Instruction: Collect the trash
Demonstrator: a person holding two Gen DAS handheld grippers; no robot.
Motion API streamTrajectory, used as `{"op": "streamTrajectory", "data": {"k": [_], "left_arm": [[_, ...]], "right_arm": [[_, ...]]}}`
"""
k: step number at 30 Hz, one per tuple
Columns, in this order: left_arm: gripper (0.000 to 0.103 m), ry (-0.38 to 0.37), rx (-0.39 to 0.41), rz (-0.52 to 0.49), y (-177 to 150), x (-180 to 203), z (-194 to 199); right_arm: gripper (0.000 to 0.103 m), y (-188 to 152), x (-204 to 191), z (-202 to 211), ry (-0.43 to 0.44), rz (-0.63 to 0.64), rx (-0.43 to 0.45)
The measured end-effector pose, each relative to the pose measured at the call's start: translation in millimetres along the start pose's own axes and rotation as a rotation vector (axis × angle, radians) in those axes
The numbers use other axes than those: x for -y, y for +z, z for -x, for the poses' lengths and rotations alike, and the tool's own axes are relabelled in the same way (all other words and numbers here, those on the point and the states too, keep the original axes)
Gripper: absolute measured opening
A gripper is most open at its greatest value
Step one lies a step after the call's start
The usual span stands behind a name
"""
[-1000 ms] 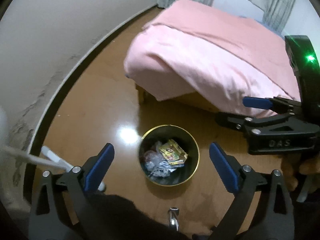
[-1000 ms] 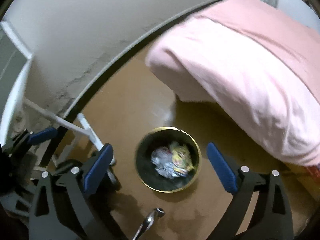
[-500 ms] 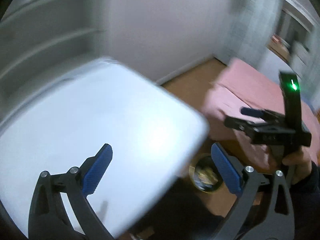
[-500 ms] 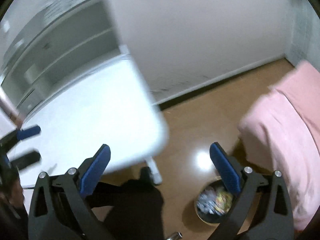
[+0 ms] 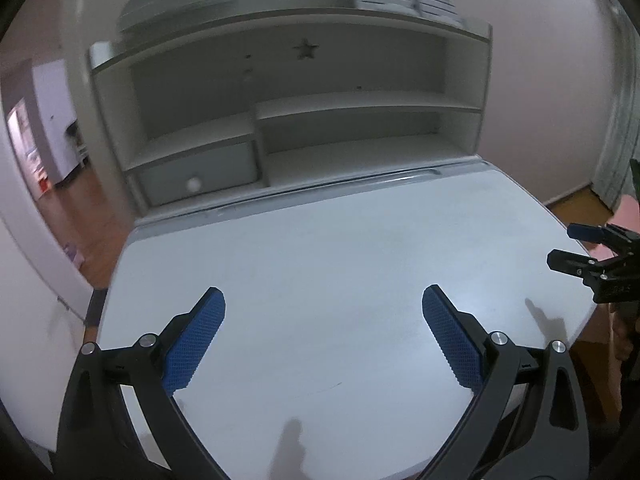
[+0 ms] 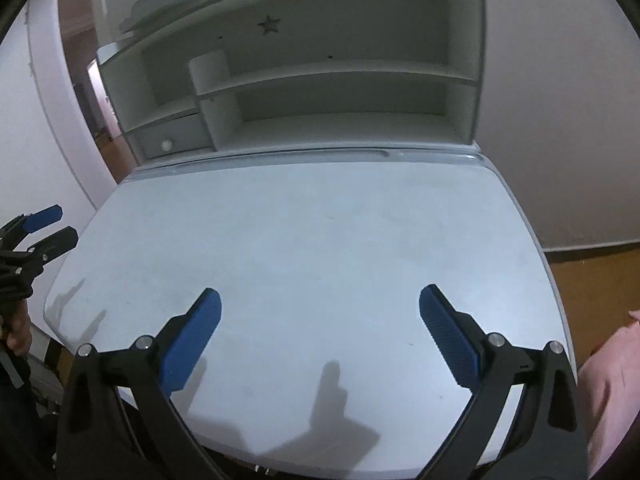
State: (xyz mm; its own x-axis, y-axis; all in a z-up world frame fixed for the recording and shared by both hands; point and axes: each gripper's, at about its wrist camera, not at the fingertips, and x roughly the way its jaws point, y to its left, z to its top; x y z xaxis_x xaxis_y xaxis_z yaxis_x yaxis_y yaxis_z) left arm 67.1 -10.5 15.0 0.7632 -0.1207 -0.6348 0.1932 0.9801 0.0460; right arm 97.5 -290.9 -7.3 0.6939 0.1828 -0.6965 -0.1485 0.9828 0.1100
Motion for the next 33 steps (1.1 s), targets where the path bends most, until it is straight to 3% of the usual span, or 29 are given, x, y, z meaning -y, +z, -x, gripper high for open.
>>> {"op": "streamTrajectory", "data": {"k": [4,33], "left_arm": [[0.096,0.009,-0.007,0.058,-8.5,-9.7,1.4],[0.096,0.023,-0.014,0.111,-18.2,-21.9,5.4]], "right_arm": [[0.096,-3.2,-11.9,-4.6,-0.023,0.014,0.01],[0.096,-13.0,-12.4,2.8,-0.048,0.018,0.019]]}}
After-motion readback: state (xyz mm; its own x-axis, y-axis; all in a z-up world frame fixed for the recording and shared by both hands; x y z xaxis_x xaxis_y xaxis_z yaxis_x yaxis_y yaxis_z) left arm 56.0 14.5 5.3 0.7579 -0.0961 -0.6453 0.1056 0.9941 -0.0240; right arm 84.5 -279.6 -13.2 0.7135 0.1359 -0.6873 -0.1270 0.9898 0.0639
